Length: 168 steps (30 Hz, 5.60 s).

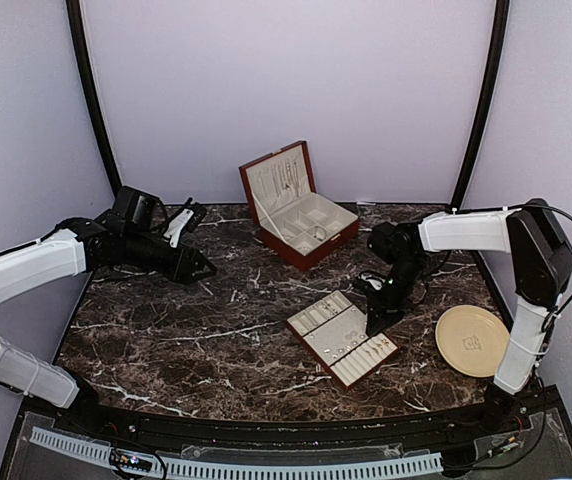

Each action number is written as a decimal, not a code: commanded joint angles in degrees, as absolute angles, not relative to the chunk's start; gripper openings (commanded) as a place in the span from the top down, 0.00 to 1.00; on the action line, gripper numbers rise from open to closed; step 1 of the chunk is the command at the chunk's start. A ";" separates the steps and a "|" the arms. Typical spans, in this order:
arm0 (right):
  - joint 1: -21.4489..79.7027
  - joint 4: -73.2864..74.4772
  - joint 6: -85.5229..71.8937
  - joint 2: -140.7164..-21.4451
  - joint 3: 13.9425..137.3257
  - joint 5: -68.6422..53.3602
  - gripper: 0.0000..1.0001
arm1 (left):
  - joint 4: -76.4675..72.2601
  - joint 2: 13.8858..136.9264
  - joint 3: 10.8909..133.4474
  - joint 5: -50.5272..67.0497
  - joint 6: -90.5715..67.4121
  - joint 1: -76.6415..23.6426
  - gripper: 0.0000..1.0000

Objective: Organize the mixed jewelry
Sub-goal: Place the earring in the earring holder.

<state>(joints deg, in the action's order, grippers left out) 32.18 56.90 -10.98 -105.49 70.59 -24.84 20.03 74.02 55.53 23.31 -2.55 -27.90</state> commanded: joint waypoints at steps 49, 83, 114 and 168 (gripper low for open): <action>31.96 57.74 -10.73 -105.23 70.88 -25.59 0.96 | 20.61 71.99 56.85 24.16 -1.67 -27.69 0.55; 32.04 58.03 -10.81 -105.98 69.72 -24.33 0.95 | 20.83 71.46 56.85 24.15 -1.47 -27.68 0.55; 31.99 54.58 -11.87 -106.80 71.79 -24.44 0.96 | 20.70 71.37 56.69 24.17 -1.49 -27.67 0.56; 34.56 56.39 -13.75 -107.98 77.74 -28.77 0.95 | 19.95 70.71 56.07 23.68 -1.76 -27.64 0.55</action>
<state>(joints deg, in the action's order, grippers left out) 32.93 54.61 -12.78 -107.07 75.57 -27.09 20.03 72.14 55.53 23.33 -2.13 -27.90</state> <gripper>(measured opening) 0.089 0.445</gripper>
